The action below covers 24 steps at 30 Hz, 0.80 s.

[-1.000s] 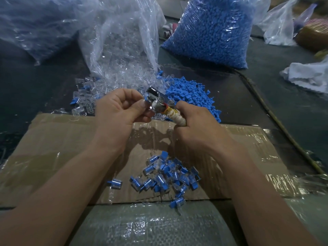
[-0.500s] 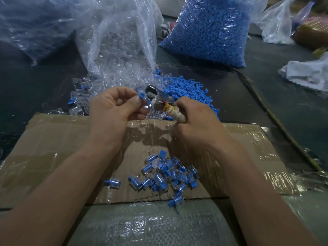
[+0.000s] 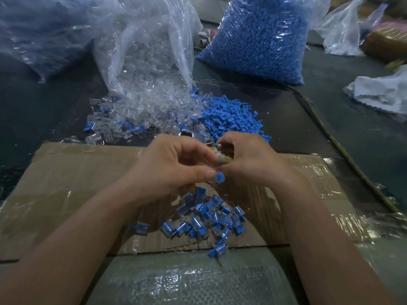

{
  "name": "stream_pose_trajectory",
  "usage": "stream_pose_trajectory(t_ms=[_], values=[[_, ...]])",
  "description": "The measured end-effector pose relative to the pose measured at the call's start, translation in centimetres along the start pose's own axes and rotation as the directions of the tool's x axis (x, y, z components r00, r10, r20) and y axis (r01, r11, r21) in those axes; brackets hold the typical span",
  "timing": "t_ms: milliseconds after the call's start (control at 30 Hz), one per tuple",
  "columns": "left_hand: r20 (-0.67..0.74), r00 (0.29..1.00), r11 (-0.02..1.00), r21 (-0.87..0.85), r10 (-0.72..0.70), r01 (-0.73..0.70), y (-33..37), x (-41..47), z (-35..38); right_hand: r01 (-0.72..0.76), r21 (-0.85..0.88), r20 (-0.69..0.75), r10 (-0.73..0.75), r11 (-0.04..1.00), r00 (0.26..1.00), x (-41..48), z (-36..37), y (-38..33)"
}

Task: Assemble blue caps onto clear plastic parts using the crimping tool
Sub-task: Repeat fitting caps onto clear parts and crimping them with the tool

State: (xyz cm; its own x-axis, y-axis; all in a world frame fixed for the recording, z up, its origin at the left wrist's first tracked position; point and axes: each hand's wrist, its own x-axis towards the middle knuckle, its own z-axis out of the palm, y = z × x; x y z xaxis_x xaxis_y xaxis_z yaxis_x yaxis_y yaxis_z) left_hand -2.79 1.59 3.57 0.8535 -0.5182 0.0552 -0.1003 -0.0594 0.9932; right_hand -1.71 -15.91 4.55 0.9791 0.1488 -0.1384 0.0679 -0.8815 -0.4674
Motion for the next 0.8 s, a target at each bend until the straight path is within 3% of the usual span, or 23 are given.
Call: stream_pose_trajectory(t_ms=[167,233,300,400,467,533,667,800], values=[[0.204,0.979,0.995,0.101,-0.001,-0.02,-0.3,0.0,0.1,0.005,-0.052,0.033,-0.004,0.999,0.999,0.2,0.3,0.0],[0.219,0.976,0.997,0.081,-0.001,-0.017,-0.2,0.0,0.0,0.012,-0.078,0.04,-0.009,0.997,0.999,0.2,0.3,-0.1],[0.135,0.991,0.999,0.042,-0.011,0.006,-0.1,0.0,-0.2,0.016,-0.103,0.049,-0.011,0.995,0.999,0.2,0.4,-0.1],[-0.184,0.983,1.0,-0.014,-0.023,0.021,-0.3,0.4,-0.4,0.024,-0.117,0.085,-0.014,0.993,0.996,0.0,0.2,-0.1],[-0.422,0.906,0.998,0.055,-0.008,0.034,-0.9,1.0,-1.1,0.041,-0.127,0.113,-0.026,0.991,0.993,-0.1,0.1,-0.1],[-0.561,0.828,0.985,0.149,0.012,0.086,-1.6,1.5,-2.1,0.061,-0.154,0.139,-0.04,0.986,0.989,-0.1,0.1,-0.1],[-0.662,0.749,0.961,0.221,0.023,0.166,-2.6,1.9,-3.6,0.086,-0.181,0.179,-0.053,0.98,0.982,-0.2,0.1,-0.1],[-0.637,0.771,0.924,0.306,0.018,0.231,-3.1,1.9,-3.5,0.078,-0.145,0.194,-0.049,0.986,0.98,-0.3,-0.2,0.1]])
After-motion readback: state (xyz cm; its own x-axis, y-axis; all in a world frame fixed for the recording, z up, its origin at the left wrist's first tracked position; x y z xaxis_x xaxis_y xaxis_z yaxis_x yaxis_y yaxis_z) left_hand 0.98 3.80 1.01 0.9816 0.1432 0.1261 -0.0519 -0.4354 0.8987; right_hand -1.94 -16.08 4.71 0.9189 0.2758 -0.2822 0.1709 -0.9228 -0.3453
